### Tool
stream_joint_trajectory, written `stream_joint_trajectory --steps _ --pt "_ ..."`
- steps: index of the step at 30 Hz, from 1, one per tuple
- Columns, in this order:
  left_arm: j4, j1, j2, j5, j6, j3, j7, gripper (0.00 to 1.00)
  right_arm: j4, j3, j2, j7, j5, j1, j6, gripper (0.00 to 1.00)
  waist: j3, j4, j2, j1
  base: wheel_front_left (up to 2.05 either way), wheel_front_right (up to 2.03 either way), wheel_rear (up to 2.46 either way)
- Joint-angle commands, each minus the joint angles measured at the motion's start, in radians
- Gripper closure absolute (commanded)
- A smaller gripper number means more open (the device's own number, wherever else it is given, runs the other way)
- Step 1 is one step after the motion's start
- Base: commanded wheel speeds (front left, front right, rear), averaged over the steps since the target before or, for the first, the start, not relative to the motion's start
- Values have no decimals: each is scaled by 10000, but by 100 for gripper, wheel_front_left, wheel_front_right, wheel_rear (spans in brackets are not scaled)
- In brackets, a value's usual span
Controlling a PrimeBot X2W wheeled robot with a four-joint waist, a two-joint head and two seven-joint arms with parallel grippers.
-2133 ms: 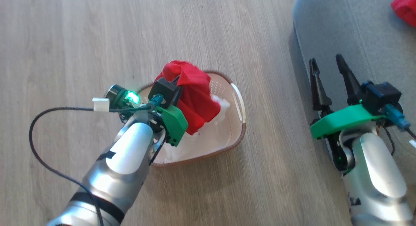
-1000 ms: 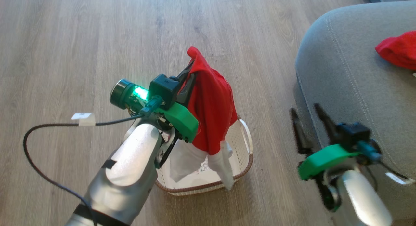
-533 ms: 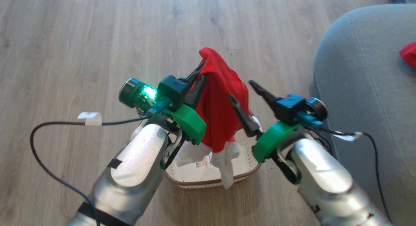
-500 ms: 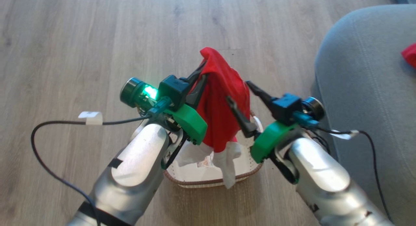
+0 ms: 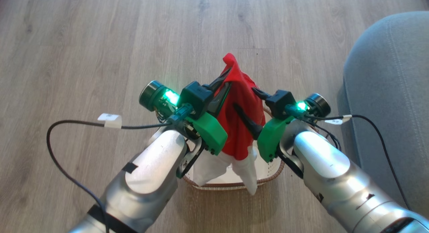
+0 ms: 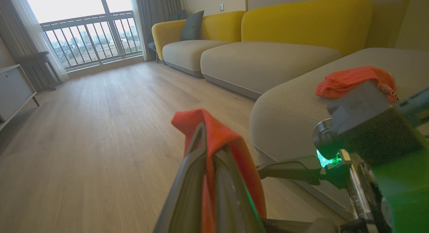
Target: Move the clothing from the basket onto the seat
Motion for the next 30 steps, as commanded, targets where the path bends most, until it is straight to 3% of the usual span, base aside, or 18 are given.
stream_joint_trajectory --steps 1,2,3,4,5,13,14,15,16,30 --pt "-452 -646 104 -86 99 276 -126 100 -83 114 213 -66 126 -290 -2 7 5 47 0 -1 0 0 0" --pt "-478 -673 103 -121 122 221 -126 100 69 144 218 -66 237 -333 -2 51 12 78 0 -1 0 0 0" --pt "-502 -697 103 -156 146 174 -126 100 116 181 221 -66 401 -354 -2 63 20 110 0 -1 0 0 0" --pt "-516 -715 103 -186 172 143 -126 100 141 214 223 -66 521 -381 -2 93 27 131 0 -1 0 0 0" --pt "-516 -726 103 -200 206 131 -126 100 140 195 224 -66 629 -405 -2 100 37 139 0 -1 0 0 0" --pt "-352 -617 115 -184 297 221 -126 100 -373 -928 227 -66 586 -353 -2 100 92 -142 0 -1 0 0 0" --pt "-328 -598 120 -188 282 231 -126 80 -517 -1170 219 -66 531 -303 -2 100 97 -203 0 -1 0 0 0" --pt "-318 -565 122 -207 252 249 -126 51 -673 -1404 205 -66 460 -237 -2 100 93 -266 0 -1 0 0 0" --pt "-284 -524 129 -207 234 256 -126 0 -835 -1633 192 -66 393 -159 -2 100 91 -341 0 -1 0 0 0" --pt "40 77 270 -160 -159 484 -126 0 -3136 -3723 83 -66 -291 925 -2 100 259 -1955 0 -1 0 0 0"
